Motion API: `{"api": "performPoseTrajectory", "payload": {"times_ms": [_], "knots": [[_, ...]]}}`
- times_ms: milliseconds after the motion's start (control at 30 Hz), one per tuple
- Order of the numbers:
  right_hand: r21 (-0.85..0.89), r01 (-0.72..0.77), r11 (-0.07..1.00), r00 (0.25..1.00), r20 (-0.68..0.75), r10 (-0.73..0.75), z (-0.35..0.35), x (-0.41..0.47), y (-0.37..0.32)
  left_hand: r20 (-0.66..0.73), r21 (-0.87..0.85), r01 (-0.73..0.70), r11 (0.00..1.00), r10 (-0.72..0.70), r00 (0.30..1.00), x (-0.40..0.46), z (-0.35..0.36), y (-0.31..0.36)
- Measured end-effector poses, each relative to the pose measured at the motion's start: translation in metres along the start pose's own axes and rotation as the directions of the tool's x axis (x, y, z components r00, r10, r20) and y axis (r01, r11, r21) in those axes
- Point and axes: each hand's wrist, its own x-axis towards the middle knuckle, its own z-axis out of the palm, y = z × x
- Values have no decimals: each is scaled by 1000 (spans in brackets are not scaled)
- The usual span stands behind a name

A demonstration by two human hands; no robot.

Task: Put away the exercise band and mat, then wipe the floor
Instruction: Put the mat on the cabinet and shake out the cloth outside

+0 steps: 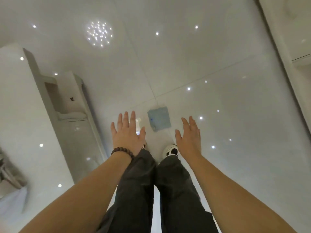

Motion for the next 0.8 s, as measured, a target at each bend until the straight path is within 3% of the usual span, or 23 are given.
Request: {"api": "performPoseTrajectory", "payload": {"times_ms": [367, 500, 633, 700, 800], "knots": [[41, -27, 999, 998, 59, 25, 247, 205, 83, 4, -4, -32, 999, 32, 999, 174, 226, -40], [43, -103, 994, 994, 52, 101, 326, 252, 108, 4, -18, -12, 1000, 12, 1000, 216, 289, -50], [-93, -170, 981, 985, -55, 165, 361, 270, 109, -3, -28, -12, 1000, 12, 1000, 234, 320, -54], [-78, -199, 977, 978, -80, 193, 366, 274, 105, -4, -41, -5, 999, 5, 1000, 234, 325, -53], [13, -192, 981, 981, -3, 192, 365, 274, 97, 3, -21, -16, 1000, 16, 1000, 230, 321, -52]]}}
